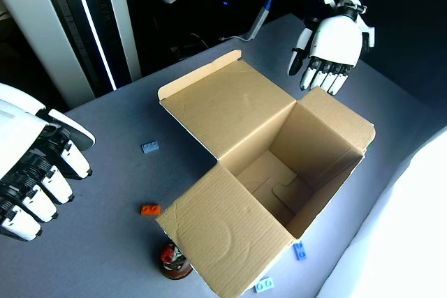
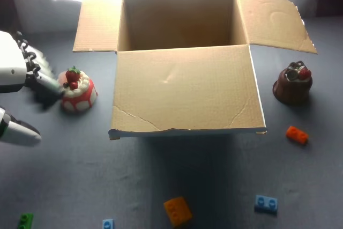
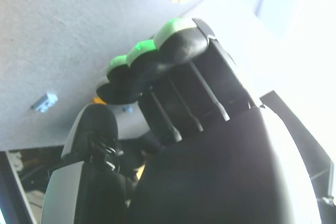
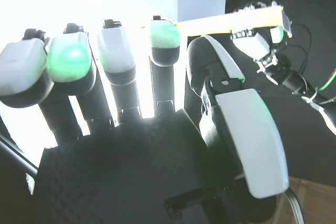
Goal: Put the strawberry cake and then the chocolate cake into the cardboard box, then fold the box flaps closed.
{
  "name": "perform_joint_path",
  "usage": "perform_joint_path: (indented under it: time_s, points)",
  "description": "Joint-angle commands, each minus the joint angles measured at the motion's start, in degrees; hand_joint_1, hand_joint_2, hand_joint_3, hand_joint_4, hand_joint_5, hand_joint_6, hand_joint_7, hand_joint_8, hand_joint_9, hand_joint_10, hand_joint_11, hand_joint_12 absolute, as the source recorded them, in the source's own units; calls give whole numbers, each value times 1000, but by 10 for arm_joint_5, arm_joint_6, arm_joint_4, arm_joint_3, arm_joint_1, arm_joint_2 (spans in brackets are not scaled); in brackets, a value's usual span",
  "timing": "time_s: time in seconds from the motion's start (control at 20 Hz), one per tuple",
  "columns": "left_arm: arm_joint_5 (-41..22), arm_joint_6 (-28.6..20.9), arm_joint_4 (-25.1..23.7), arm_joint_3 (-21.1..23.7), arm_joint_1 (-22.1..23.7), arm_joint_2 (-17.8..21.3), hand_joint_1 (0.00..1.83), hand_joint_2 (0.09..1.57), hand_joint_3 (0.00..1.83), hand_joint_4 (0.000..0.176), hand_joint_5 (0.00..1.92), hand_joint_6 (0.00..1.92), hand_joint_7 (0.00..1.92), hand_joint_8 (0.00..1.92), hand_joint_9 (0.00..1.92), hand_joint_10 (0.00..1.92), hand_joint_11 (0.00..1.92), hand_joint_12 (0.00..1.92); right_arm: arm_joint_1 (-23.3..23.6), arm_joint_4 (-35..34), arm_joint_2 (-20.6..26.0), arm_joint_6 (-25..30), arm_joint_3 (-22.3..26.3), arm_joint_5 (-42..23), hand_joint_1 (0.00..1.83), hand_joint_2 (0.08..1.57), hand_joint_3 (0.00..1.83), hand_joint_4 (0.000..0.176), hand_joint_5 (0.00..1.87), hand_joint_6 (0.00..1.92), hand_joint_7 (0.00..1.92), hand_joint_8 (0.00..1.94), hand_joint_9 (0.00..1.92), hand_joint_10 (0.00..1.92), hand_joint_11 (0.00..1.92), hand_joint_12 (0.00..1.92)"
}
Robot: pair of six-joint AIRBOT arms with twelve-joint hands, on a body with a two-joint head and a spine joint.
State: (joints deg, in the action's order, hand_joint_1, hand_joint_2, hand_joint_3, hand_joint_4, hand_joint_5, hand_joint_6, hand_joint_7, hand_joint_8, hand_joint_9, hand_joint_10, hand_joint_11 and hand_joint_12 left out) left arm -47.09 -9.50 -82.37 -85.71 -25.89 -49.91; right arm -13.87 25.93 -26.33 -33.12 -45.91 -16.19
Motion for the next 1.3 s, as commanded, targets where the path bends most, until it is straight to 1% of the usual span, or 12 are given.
perform_joint_path:
  time_s: [0.0, 0.15, 0.2, 0.25, 0.4, 0.5, 0.55, 0.75, 0.85, 0.95, 1.05, 1.25]
  points:
    - [-15, 0, 38, -5, 5, 1, 154, 1073, 13, 42, 79, 10, 50, 2, 45, 8, 0, 354, 5, -14, 7, 0, -2, -50, 92, 1101, 17, 0, 168, 8, 165, 3, 116, 17, 0, 327]
    - [-15, -1, 37, -9, 2, 1, 156, 1068, 0, 36, 72, 3, 63, 5, 53, 4, 0, 407, 5, -14, 9, 0, -2, -34, 54, 1086, 0, 0, 170, 2, 155, 0, 130, 8, 0, 400]
    - [-14, -2, 36, -9, 2, 1, 169, 1056, 0, 37, 65, 1, 70, 4, 61, 5, 0, 445, 5, -14, 9, -1, -2, -32, 76, 1083, 0, 0, 160, 0, 141, 0, 126, 5, 0, 399]
    - [-14, -4, 34, -6, 2, 1, 182, 1053, 0, 46, 47, 0, 49, 0, 43, 0, 0, 432, 5, -14, 10, -10, -2, -32, 103, 1083, 0, 0, 166, 2, 169, 6, 151, 10, 0, 450]
    - [-7, -5, 31, 1, 3, 0, 196, 1053, 0, 48, 12, 0, 27, 0, 39, 2, 0, 428, 3, -84, 10, -93, -2, -30, 135, 1082, 0, 0, 167, 1, 196, 6, 162, 7, 0, 450]
    - [0, -6, 28, 2, 3, -2, 218, 1031, 0, 49, 15, 1, 31, 1, 41, 1, 0, 368, 3, -105, 9, -110, -3, -33, 137, 1088, 0, 0, 173, 1, 201, 2, 167, 4, 0, 468]
    - [2, -8, 27, 2, 3, -3, 245, 1013, 0, 42, 32, 5, 43, 3, 54, 4, 0, 402, 3, -107, 9, -110, -3, -36, 161, 1085, 0, 0, 169, 0, 195, 1, 162, 1, 0, 412]
    - [6, -11, 19, 2, 5, -8, 627, 967, 0, 41, 0, 0, 0, 0, 24, 1, 0, 395, 4, -122, 9, -110, -5, -37, 120, 1097, 3, 0, 148, 2, 171, 2, 163, 3, 0, 445]
    - [18, -26, -4, 2, 15, -15, 945, 935, 0, 59, 5, 1, 0, 0, 20, 1, 0, 327, 3, -122, 9, -110, -6, -37, 103, 1110, 5, 0, 114, 0, 154, 2, 124, 1, 0, 396]
    - [28, -35, -25, 1, 25, -23, 1090, 930, 0, 68, 2, 0, 0, 0, 7, 0, 0, 246, 3, -122, 9, -110, -6, -39, 96, 1104, 1, 0, 110, 1, 150, 1, 120, 2, 0, 381]
    - [40, -56, -42, -4, 36, -33, 1159, 943, 0, 67, 5, 1, 3, 1, 0, 0, 0, 205, 4, -122, 9, -110, -6, -39, 139, 1101, 0, 0, 107, 4, 156, 2, 140, 7, 0, 405]
    - [51, -63, -47, -11, 55, -44, 1159, 938, 0, 62, 0, 0, 3, 1, 11, 2, 0, 166, 4, -122, 9, -110, -6, -41, 141, 1114, 3, 0, 132, 7, 179, 5, 160, 8, 0, 398]
